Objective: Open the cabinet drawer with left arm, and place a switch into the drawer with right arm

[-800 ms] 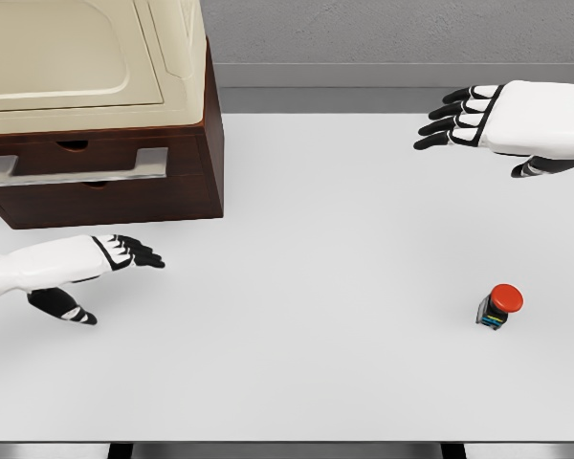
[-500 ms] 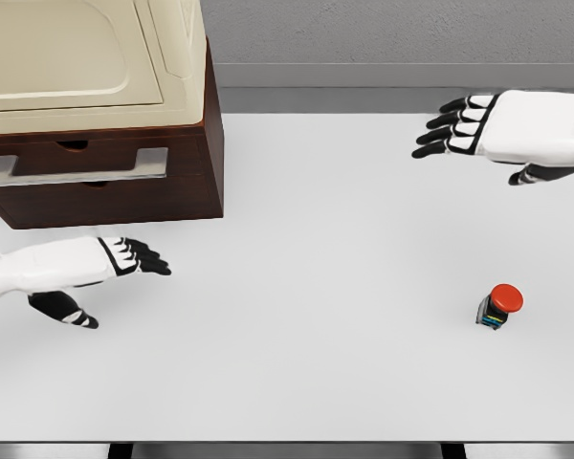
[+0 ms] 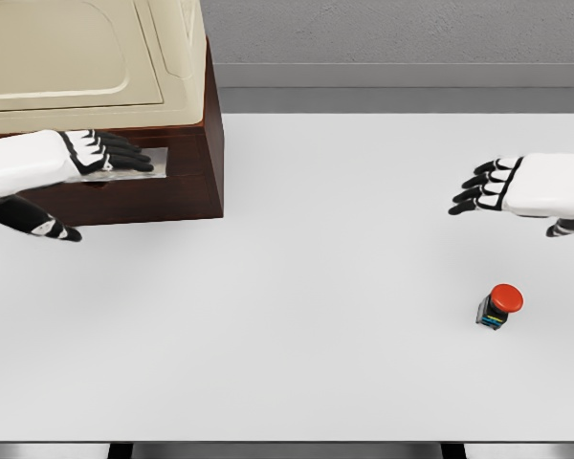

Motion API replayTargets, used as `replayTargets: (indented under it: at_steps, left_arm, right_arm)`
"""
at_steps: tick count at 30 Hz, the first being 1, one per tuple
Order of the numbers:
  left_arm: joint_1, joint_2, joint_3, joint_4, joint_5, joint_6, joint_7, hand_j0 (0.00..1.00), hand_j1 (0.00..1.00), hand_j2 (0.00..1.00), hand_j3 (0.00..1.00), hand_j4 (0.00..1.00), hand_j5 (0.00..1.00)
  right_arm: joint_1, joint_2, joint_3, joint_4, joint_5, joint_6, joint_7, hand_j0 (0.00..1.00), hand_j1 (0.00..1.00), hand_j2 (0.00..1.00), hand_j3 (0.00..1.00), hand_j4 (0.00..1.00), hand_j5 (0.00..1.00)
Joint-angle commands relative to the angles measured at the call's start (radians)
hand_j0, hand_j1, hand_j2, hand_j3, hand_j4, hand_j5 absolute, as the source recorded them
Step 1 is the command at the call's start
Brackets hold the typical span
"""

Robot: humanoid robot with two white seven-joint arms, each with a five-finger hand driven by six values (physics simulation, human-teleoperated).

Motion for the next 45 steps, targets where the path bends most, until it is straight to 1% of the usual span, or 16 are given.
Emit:
replayTargets:
  at_steps: [1, 3, 6, 9, 10, 11, 12, 14, 18, 20, 22, 24, 30, 32, 36, 45]
  left_arm:
    - [-0.002, 0.026, -0.093, 0.012, 0.025, 0.0, 0.004, 1.0, 1.0, 1.0, 1.0, 1.0, 1.0]
    - [-0.023, 0.027, -0.132, 0.013, 0.019, 0.0, 0.004, 1.0, 1.0, 1.0, 1.0, 1.0, 1.0]
    - [-0.032, 0.047, -0.137, 0.007, -0.013, 0.0, -0.001, 1.0, 1.0, 1.0, 1.0, 1.0, 1.0]
    - [-0.038, 0.076, -0.14, -0.007, -0.004, 0.0, -0.019, 1.0, 1.0, 1.0, 1.0, 1.0, 1.0]
    - [-0.038, 0.083, -0.149, -0.008, 0.046, 0.0, -0.03, 1.0, 1.0, 1.0, 1.0, 1.0, 1.0]
    - [-0.043, 0.101, -0.205, -0.008, 0.175, 0.0, -0.033, 1.0, 1.0, 1.0, 1.0, 1.0, 1.0]
    - [-0.049, 0.122, -0.241, -0.008, 0.241, 0.0, -0.033, 1.0, 1.0, 1.0, 1.0, 1.0, 1.0]
    - [-0.063, 0.127, -0.252, -0.008, 0.258, 0.0, -0.033, 1.0, 1.0, 1.0, 1.0, 1.0, 1.0]
    - [-0.083, 0.124, -0.252, -0.008, 0.317, 0.0, -0.036, 1.0, 1.0, 1.0, 1.0, 1.0, 1.0]
    - [-0.115, 0.121, -0.252, -0.008, 0.317, 0.102, -0.112, 1.0, 1.0, 1.0, 1.0, 1.0, 1.0]
    - [-0.133, 0.115, -0.252, -0.008, 0.32, 0.153, -0.121, 1.0, 1.0, 1.0, 1.0, 1.0, 1.0]
    - [-0.143, 0.106, -0.284, -0.008, 0.35, 0.156, -0.112, 1.0, 1.0, 1.0, 1.0, 1.0, 1.0]
    - [-0.15, 0.106, -0.292, -0.005, 0.363, 0.262, -0.102, 1.0, 1.0, 1.0, 1.0, 1.0, 1.0]
    - [-0.15, 0.107, -0.301, -0.005, 0.358, 0.297, -0.021, 1.0, 1.0, 1.0, 1.0, 1.0, 1.0]
    - [-0.152, 0.107, -0.303, -0.004, 0.35, 0.355, -0.02, 1.0, 1.0, 1.0, 1.0, 1.0, 1.0]
    - [-0.149, 0.109, -0.347, 0.003, 0.329, 0.363, -0.021, 1.0, 1.0, 1.0, 1.0, 1.0, 1.0]
  right_arm:
    - [0.0, -0.007, 0.001, 0.0, 0.01, 0.003, 0.0, 1.0, 1.0, 1.0, 1.0, 1.0, 1.0]
    - [0.0, -0.008, 0.0, 0.003, 0.01, 0.003, 0.0, 1.0, 1.0, 1.0, 1.0, 1.0, 1.0]
    - [-0.002, -0.023, -0.019, 0.004, 0.01, 0.003, 0.0, 1.0, 1.0, 1.0, 1.0, 1.0, 1.0]
    - [-0.008, -0.013, -0.04, 0.013, 0.01, 0.003, 0.0, 1.0, 1.0, 1.0, 1.0, 1.0, 1.0]
    - [0.005, -0.017, -0.077, 0.013, 0.01, 0.003, 0.0, 1.0, 1.0, 1.0, 1.0, 1.0, 1.0]
    - [0.02, -0.023, -0.085, 0.013, 0.008, 0.003, 0.0, 1.0, 1.0, 1.0, 1.0, 1.0, 1.0]
    - [0.023, -0.023, -0.085, 0.013, 0.008, 0.003, 0.0, 1.0, 1.0, 1.0, 1.0, 1.0, 1.0]
    - [0.048, -0.017, -0.074, 0.012, 0.01, 0.003, 0.0, 1.0, 1.0, 1.0, 1.0, 1.0, 1.0]
    - [0.032, -0.023, 0.007, 0.0, 0.012, 0.003, 0.0, 1.0, 1.0, 1.0, 1.0, 1.0, 1.0]
    - [0.032, -0.023, 0.018, -0.002, 0.012, 0.003, 0.0, 1.0, 1.0, 1.0, 1.0, 1.0, 1.0]
    - [0.026, -0.023, 0.049, -0.002, 0.012, 0.003, 0.0, 1.0, 1.0, 1.0, 1.0, 1.0, 1.0]
    - [0.02, -0.023, 0.084, -0.003, 0.012, 0.003, 0.0, 1.0, 1.0, 1.0, 1.0, 1.0, 1.0]
    - [-0.009, -0.027, 0.17, -0.003, 0.013, 0.003, 0.0, 1.0, 1.0, 1.0, 1.0, 1.0, 1.0]
    - [-0.009, -0.027, 0.184, -0.003, 0.013, 0.003, 0.0, 1.0, 1.0, 1.0, 1.0, 1.0, 1.0]
    - [-0.009, -0.053, 0.199, -0.003, 0.013, 0.003, 0.0, 1.0, 1.0, 1.0, 1.0, 1.0, 1.0]
    - [-0.014, -0.042, 0.245, -0.005, 0.013, 0.003, 0.0, 1.0, 1.0, 1.0, 1.0, 1.0, 1.0]
